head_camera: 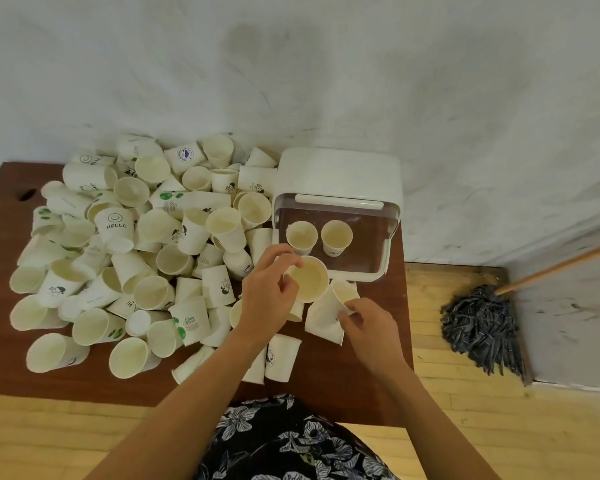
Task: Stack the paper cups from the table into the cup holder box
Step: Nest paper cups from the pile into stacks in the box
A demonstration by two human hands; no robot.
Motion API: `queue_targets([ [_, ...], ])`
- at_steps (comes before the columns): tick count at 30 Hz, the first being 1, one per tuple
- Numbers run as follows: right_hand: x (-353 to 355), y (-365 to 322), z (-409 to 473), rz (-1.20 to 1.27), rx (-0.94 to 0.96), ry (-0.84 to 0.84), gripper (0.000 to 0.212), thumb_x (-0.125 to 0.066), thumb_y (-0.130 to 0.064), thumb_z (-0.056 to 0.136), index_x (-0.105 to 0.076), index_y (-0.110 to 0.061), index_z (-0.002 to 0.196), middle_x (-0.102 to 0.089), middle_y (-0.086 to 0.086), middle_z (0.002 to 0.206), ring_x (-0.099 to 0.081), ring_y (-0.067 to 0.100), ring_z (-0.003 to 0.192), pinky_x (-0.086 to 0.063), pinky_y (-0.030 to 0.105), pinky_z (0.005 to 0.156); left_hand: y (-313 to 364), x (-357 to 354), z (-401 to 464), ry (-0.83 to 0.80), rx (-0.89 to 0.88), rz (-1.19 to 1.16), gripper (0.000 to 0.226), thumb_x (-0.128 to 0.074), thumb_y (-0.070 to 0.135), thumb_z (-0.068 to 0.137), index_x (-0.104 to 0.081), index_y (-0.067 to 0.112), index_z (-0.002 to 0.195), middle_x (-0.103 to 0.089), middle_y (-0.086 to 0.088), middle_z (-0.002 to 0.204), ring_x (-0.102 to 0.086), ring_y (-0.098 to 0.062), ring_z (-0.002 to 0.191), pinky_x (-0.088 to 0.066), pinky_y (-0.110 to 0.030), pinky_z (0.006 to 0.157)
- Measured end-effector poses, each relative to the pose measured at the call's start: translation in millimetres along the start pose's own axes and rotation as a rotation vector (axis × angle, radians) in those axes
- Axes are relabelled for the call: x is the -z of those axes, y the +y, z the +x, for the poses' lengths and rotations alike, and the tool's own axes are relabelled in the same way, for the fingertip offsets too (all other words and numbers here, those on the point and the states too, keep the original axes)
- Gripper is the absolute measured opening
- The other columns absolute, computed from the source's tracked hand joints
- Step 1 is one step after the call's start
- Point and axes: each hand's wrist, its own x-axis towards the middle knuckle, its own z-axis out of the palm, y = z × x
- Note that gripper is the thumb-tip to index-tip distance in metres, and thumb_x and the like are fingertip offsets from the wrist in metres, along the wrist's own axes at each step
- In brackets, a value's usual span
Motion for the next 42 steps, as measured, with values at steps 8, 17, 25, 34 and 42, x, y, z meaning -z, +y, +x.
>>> queue_targets([
  [8, 18, -16, 33, 0.036, 0.040, 0.207, 0.020, -0.060, -0.017, 0.095, -0.069, -0.017, 0.113, -0.069, -0.002, 0.114, -0.060, 0.008, 0.096, -0.048, 0.021, 0.082, -4, -5, 26, 0.046, 0.078, -0.011, 0.033, -0.058, -0.014, 0.074, -0.050, 0.017, 0.078, -0.050, 0.007, 0.085, -0.048, -0.010, 0.069, -0.047, -0.026, 0.056],
  [17, 11, -22, 75, -0.123, 0.027, 0.129, 0.034, -0.052, -0.019, 0.099, -0.057, -0.014, 0.133, -0.049, -0.004, 0.144, -0.056, 0.015, 0.118, -0.040, 0.022, 0.088, -28, -16, 40, -0.062, 0.115, 0.010, 0.018, -0.055, 0.000, 0.087, -0.071, 0.010, 0.089, -0.066, 0.003, 0.089, -0.059, -0.008, 0.080, -0.053, -0.032, 0.069],
  [25, 1, -22, 109, -0.299, -0.004, -0.006, 0.038, -0.049, -0.019, 0.099, -0.049, -0.016, 0.138, -0.040, -0.003, 0.151, -0.051, 0.020, 0.127, -0.050, 0.036, 0.092, -42, -19, 51, -0.099, 0.026, 0.079, 0.011, -0.071, 0.008, 0.084, -0.070, 0.009, 0.095, -0.059, 0.001, 0.099, -0.056, -0.007, 0.084, -0.047, -0.013, 0.074],
  [34, -4, -19, 132, -0.413, 0.058, -0.039, 0.030, -0.050, -0.012, 0.095, -0.064, -0.013, 0.122, -0.061, 0.003, 0.128, -0.056, 0.024, 0.112, -0.050, 0.036, 0.089, -63, -48, 64, -0.137, 0.004, 0.192, 0.012, -0.067, 0.005, 0.086, -0.070, 0.006, 0.098, -0.061, -0.004, 0.101, -0.058, -0.013, 0.089, -0.051, -0.021, 0.077],
  [42, -10, -11, 143, -0.455, 0.108, -0.027, 0.024, -0.054, -0.013, 0.095, -0.072, -0.016, 0.112, -0.069, 0.004, 0.114, -0.059, 0.027, 0.102, -0.051, 0.039, 0.085, -78, -71, 79, -0.203, 0.123, 0.312, 0.014, -0.067, 0.010, 0.086, -0.073, 0.011, 0.099, -0.065, -0.004, 0.108, -0.058, -0.022, 0.094, -0.054, -0.034, 0.072],
])
